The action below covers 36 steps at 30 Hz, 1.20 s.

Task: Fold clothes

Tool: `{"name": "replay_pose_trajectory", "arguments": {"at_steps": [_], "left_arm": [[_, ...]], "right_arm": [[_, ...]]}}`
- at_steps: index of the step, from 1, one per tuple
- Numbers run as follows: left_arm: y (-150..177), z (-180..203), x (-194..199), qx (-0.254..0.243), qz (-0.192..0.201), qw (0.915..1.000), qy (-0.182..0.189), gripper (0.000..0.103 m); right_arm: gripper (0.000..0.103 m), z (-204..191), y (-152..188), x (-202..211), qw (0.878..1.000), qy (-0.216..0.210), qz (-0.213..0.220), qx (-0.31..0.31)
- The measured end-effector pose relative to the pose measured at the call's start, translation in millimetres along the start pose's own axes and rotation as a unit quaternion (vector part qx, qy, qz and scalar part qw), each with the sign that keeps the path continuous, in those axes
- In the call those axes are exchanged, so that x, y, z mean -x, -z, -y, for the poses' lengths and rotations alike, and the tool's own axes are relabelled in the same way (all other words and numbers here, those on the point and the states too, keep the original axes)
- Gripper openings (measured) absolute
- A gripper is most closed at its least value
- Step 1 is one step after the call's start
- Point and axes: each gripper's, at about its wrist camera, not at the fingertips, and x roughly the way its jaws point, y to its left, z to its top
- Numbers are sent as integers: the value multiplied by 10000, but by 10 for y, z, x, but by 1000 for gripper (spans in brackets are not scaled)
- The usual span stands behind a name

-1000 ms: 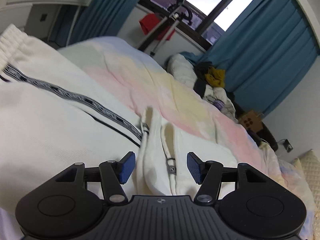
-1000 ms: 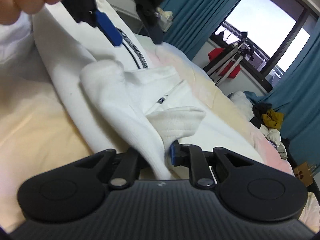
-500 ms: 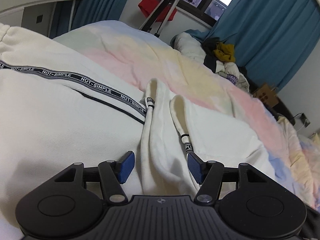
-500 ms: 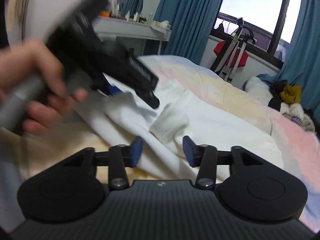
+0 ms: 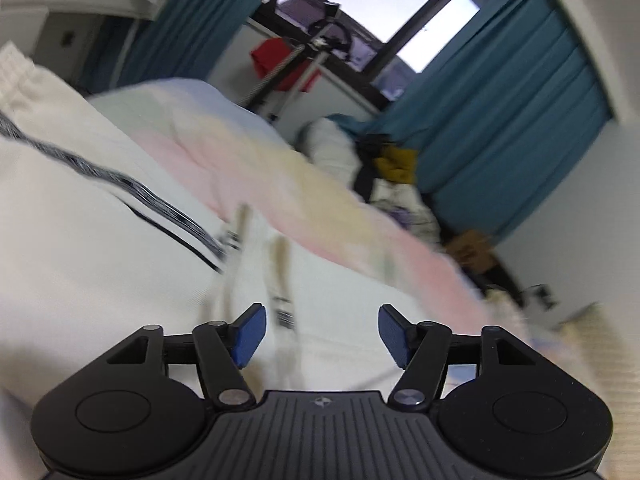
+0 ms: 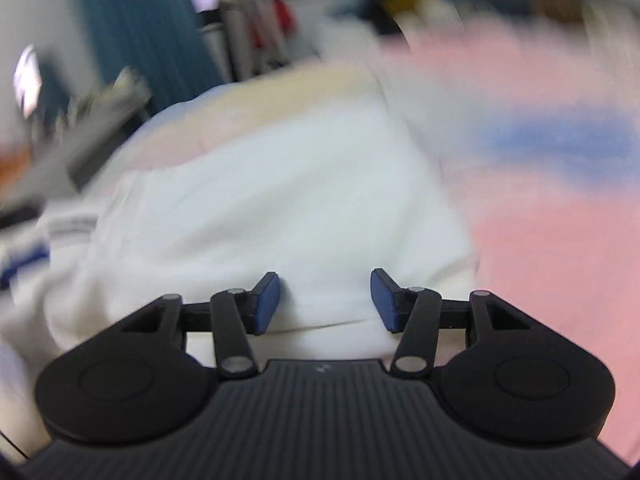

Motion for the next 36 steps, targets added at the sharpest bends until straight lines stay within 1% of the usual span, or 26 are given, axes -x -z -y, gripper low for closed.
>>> {"name": "replay_pose_trajectory", "arguments": {"at_steps": [1, 3, 5, 7, 9, 11, 14, 16, 18, 19, 20, 21, 22, 24, 26, 30, 33, 36], "left_arm": [[43, 31, 2, 29, -43, 10000, 76, 68], [127, 104, -27, -82, -168, 9998, 46, 68], [231, 234, -91, -518, -373, 9978, -152, 68], [348, 397, -166, -1072, -531, 9925, -265, 67], [473, 564, -242, -1691, -627, 9831, -307, 68], [606, 705, -340, -2195, -781, 9716, -416, 68], [844, 797, -405, -2737, -968, 9544, -701, 65], [937, 829, -441, -3002, -1040, 9444, -849, 63], [977, 802, -493, -3079, -1084, 9395, -1037, 58], [981, 775, -535, -3074, -1122, 9379, -1150, 52], [980, 739, -567, -3061, -1152, 9367, -1248, 44], [977, 697, -583, -3034, -1162, 9365, -1318, 41], [974, 671, -587, -3004, -1159, 9368, -1368, 29], [925, 625, -563, -2911, -1122, 9394, -1420, 24], [870, 628, -541, -2796, -1005, 9447, -1387, 12], [810, 663, -408, -2811, -622, 9474, -1399, 9], [791, 726, -279, -2853, -234, 9486, -1348, 8], [777, 825, -141, -2988, 199, 9465, -1206, 7]], "right_arm": [[52, 66, 16, 36, 9996, -115, 30, -253], [52, 101, -8, 80, 9989, -192, 75, -431], [52, 127, 1, 109, 9985, -210, 66, -496], [52, 149, 8, 127, 9981, -233, 53, -559], [52, 168, -18, 134, 9974, -279, 38, -668], [52, 188, -48, 141, 9964, -326, 23, -780], [52, 186, -71, 156, 9960, -346, 9, -825], [52, 172, -72, 168, 9963, -331, 7, -796], [52, 147, -77, 164, 9970, -297, 0, -716], [52, 134, -76, 162, 9973, -279, -3, -675], [52, 124, -73, 158, 9976, -269, -7, -639], [52, 115, -70, 154, 9978, -262, -10, -605], [53, 108, -69, 152, 9981, -247, -10, -570], [53, 83, -69, 147, 9987, -201, -9, -467], [53, 43, -65, 144, 9994, -141, 3, -302], [53, -25, -52, 138, 9999, -100, 21, -12], [53, -14, -32, 113, 9998, -202, -2, -43], [53, -42, -22, 113, 9996, -289, -10, 29]]}}
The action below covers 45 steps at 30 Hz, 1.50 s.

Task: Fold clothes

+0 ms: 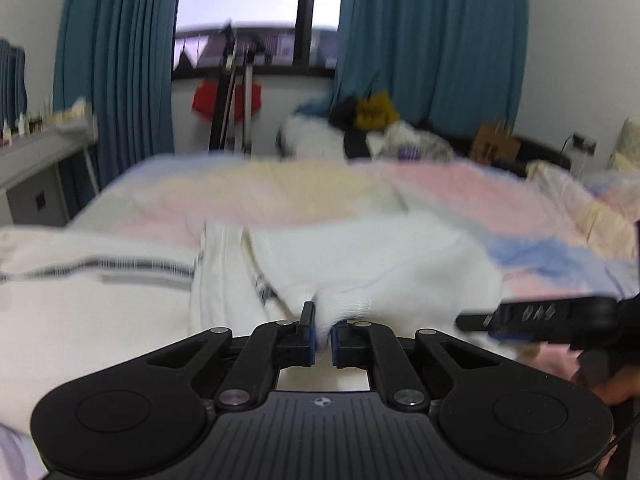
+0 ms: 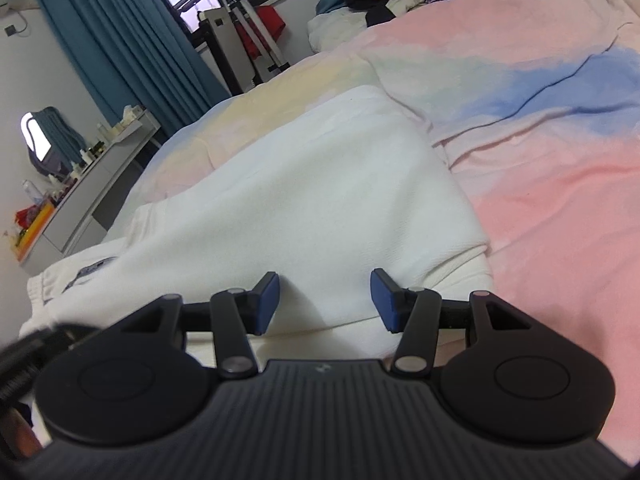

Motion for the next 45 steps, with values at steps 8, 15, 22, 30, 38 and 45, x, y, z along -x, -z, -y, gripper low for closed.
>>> {"name": "replay_pose_trajectory", "arguments": {"at_steps": [8, 15, 22, 30, 38, 45], "left_arm": [[126, -233, -430, 569, -1395, 9885, -112, 11], [95, -326, -333, 1084, -1381, 9844, 109, 19], [-85, -559, 235, 1580, -795, 9842, 47, 47], [131, -1752, 829, 4392, -567, 8950, -541, 82], [630, -2487, 792, 6248, -258, 7749, -924, 85], [509, -2725, 628, 6060, 475, 7847, -1210, 72]], "right_arm": [[55, -153, 10, 25, 9986, 138, -6, 516], [55, -348, -23, 195, 9872, 31, 935, 1294], [54, -271, 136, -242, 9874, 110, 288, 1552], [54, -295, 131, -208, 9873, 135, 263, 1559], [54, -332, 178, -182, 9861, 235, 245, 1624], [54, -439, 239, -179, 9795, 432, 359, 1935]]}}
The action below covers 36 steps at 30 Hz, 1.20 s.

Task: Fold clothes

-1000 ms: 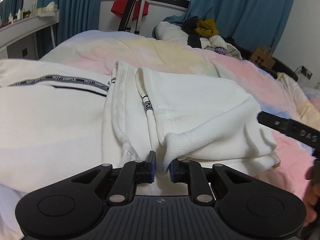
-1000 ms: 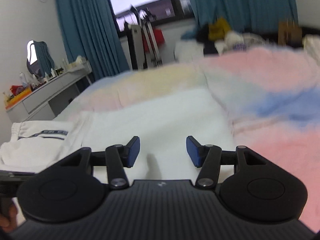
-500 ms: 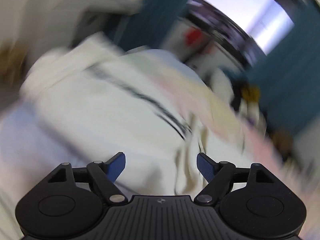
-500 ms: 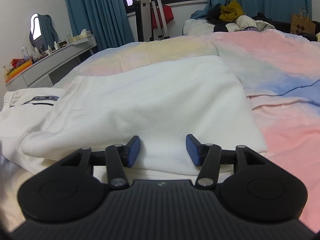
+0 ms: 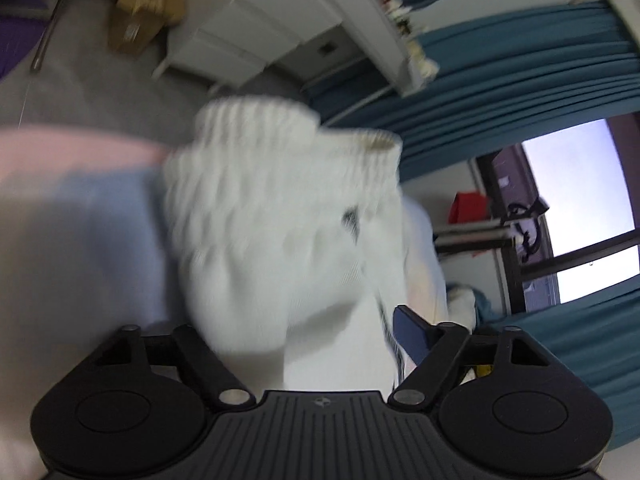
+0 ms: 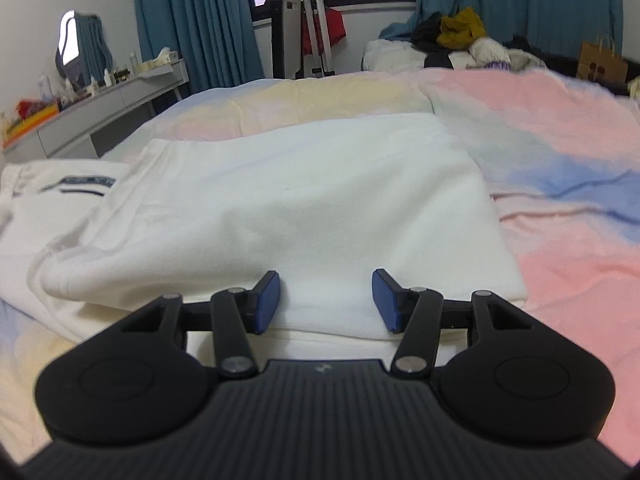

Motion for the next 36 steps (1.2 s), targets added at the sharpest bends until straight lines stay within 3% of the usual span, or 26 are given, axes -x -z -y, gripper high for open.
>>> {"name": "replay_pose_trajectory", "arguments": {"at_steps": [3, 4, 7, 9, 11, 16, 23, 28, 30, 35, 36], "left_arm": [[-91, -26, -80, 15, 221, 9997, -69, 60], [-107, -19, -106, -18, 249, 9996, -89, 51], [-95, 153, -111, -547, 416, 9975, -185, 28], [-7, 391, -41, -1004, 737, 9921, -124, 23], [211, 733, 79, -1576, 1117, 9812, -27, 21], [876, 1683, 401, -2834, 1836, 9407, 319, 21], [2222, 2709, 560, -4210, 2294, 8734, 850, 24], [3499, 2951, 323, -5250, 2092, 8167, 1166, 28], [4004, 2861, 159, -5792, 1895, 7838, 1194, 29], [5080, 2353, -318, -7097, 1123, 6903, 842, 28], [5209, 2261, -417, -7334, 1023, 6679, 748, 28]], "right_arm": [[54, -46, 7, -10, 9998, 53, 31, 174], [54, -41, 10, -20, 9999, 44, 17, 156], [54, -14, 10, -39, 10000, 2, -27, 38], [54, -14, -1, -35, 10000, 3, -60, -14], [54, -26, -8, -23, 10000, 21, -73, -3], [53, 85, -118, 116, 9992, -43, -57, -383], [53, 590, -336, 524, 9888, 13, 405, -1439], [54, 1146, -329, 638, 9692, 25, 543, -2402], [55, 1390, -334, 674, 9581, -16, 647, -2790], [55, 1792, -323, 690, 9368, -400, 720, -3401], [55, 1829, -310, 677, 9343, -530, 683, -3458]]}}
